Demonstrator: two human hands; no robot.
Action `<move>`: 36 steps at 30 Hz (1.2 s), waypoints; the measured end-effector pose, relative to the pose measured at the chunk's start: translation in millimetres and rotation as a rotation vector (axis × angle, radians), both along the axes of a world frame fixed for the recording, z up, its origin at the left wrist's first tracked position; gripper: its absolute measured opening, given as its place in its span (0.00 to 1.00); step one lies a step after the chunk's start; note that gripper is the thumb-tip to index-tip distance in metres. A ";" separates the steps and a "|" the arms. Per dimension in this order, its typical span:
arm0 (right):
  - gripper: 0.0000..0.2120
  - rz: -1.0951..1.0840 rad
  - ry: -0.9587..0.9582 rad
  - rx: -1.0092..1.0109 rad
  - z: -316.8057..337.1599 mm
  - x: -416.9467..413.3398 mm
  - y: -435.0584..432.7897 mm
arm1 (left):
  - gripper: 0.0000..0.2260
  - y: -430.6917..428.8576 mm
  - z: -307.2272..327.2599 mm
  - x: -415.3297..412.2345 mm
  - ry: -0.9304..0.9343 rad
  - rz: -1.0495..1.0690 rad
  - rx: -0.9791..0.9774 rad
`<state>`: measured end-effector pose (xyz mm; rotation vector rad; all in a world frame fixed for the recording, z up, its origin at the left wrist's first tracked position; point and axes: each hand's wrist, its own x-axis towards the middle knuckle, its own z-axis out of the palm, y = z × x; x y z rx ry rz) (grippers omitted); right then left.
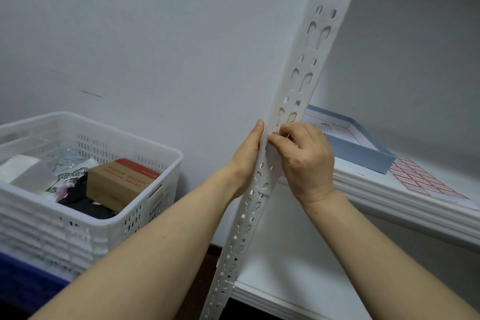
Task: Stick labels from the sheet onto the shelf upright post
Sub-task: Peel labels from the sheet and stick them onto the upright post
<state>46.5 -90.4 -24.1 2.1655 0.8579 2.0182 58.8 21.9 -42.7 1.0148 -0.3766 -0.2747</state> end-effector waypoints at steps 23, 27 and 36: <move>0.05 -0.032 0.019 -0.126 -1.1 10.9 -5.7 | 0.24 -2.8 -1.5 1.5 -0.033 0.054 -0.024; 0.05 -0.041 0.017 -0.152 -0.8 11.7 -7.3 | 0.24 -3.2 -0.3 0.5 -0.026 0.065 -0.029; 0.09 0.131 0.401 0.137 -11.8 -8.7 -21.8 | 0.25 -3.2 -1.6 -0.1 -0.003 0.064 -0.026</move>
